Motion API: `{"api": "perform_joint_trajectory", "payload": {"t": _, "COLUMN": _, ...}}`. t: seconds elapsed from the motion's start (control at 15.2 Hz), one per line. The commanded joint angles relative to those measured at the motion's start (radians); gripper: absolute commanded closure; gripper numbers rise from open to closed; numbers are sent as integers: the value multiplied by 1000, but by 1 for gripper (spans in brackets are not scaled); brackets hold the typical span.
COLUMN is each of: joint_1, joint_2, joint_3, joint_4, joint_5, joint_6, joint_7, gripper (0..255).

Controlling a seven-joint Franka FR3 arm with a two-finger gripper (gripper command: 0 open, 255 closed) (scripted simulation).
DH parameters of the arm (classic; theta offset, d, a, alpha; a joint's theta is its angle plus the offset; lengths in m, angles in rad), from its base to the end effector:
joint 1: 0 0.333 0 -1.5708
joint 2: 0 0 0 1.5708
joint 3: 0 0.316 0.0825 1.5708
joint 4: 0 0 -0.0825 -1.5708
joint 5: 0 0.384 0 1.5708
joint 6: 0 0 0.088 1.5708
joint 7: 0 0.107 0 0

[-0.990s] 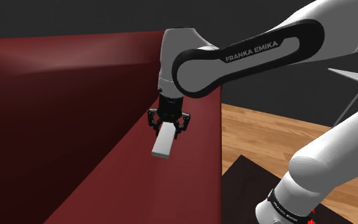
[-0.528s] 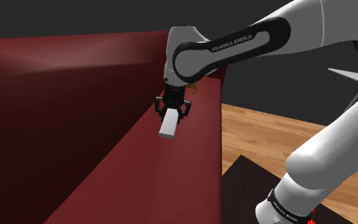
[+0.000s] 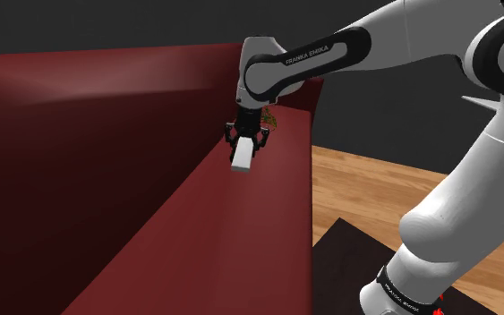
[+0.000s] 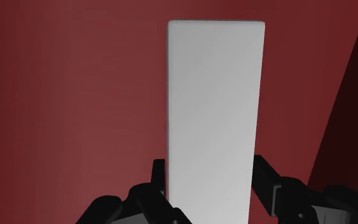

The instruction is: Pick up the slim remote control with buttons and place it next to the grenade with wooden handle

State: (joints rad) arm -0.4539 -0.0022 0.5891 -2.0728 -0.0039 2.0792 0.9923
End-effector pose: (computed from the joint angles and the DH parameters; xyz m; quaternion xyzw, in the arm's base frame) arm 0.5423 0.0737 0.4311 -0.9100 0.4147 -0.0047 0.0002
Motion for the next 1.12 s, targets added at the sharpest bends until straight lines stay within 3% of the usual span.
{"api": "perform_joint_trajectory", "payload": {"t": 0.0, "joint_1": -15, "joint_2": 50, "joint_3": -15, "joint_4": 51, "joint_5": -32, "joint_6": -9, "joint_7": -17, "gripper": 255}}
{"api": "perform_joint_trajectory", "payload": {"t": 1.06, "joint_1": -5, "joint_2": 166, "joint_3": -29, "joint_4": -36, "joint_5": -115, "joint_6": 174, "joint_7": 32, "gripper": 255}}
